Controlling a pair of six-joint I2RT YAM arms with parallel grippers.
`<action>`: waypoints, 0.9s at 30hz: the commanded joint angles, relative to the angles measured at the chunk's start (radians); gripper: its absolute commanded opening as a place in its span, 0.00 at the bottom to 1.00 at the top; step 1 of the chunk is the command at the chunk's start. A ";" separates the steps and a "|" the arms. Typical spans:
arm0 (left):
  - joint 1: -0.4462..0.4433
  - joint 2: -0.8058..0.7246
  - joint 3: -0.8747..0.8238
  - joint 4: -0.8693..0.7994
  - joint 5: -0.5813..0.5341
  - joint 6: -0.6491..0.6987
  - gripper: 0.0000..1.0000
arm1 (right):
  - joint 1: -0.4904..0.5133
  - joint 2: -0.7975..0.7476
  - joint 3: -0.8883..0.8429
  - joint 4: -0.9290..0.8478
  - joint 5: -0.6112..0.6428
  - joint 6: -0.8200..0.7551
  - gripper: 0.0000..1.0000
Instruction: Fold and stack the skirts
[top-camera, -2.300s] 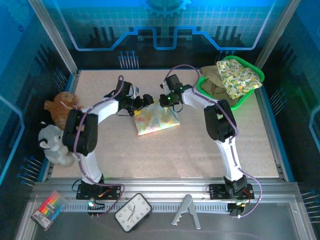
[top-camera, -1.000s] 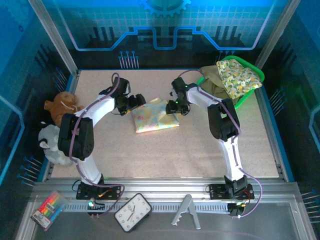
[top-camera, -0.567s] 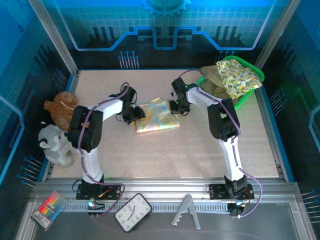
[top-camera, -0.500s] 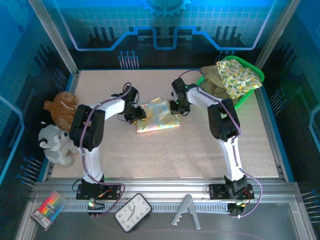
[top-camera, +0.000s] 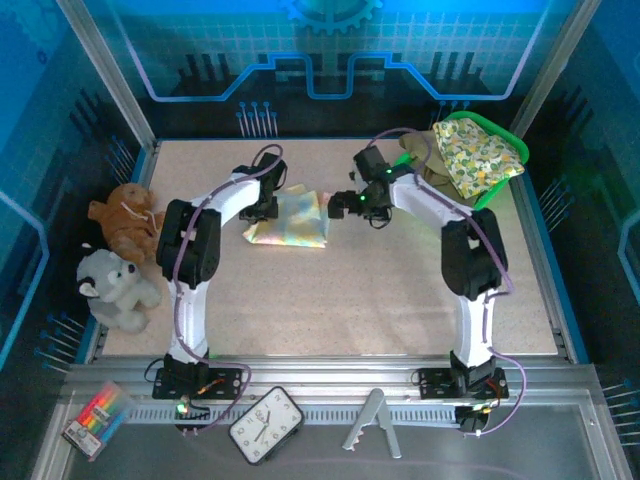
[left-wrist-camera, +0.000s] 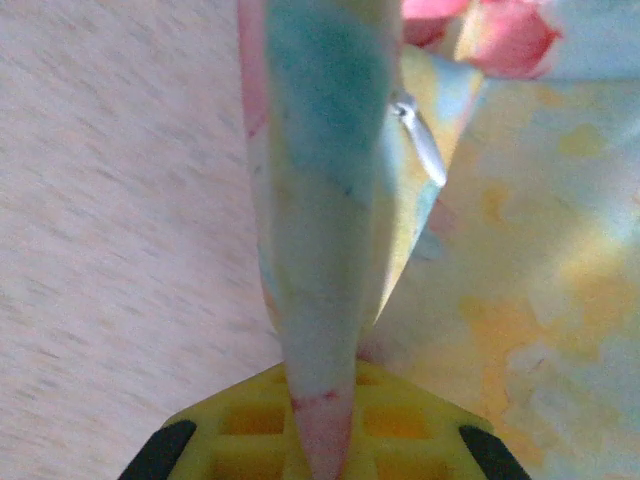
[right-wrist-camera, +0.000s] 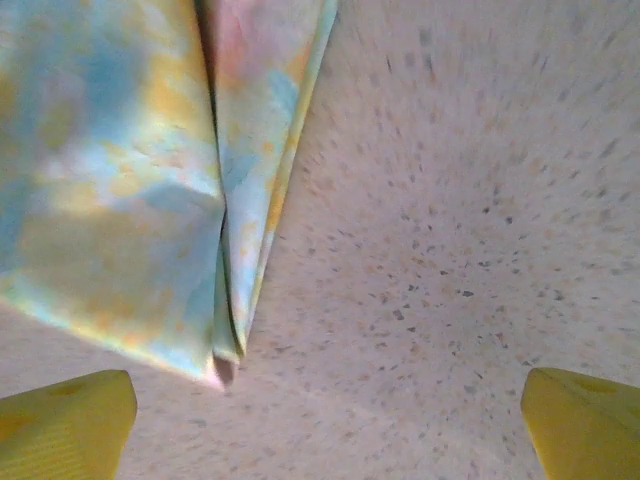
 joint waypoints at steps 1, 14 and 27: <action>0.058 0.051 0.044 -0.061 -0.280 0.262 0.04 | -0.031 -0.109 -0.013 -0.005 0.044 0.029 1.00; 0.285 0.213 0.267 0.053 -0.312 0.526 0.07 | -0.069 -0.206 -0.029 -0.023 0.068 0.041 1.00; 0.411 0.335 0.547 -0.213 -0.169 0.363 0.13 | -0.079 -0.263 -0.064 -0.035 0.101 0.041 1.00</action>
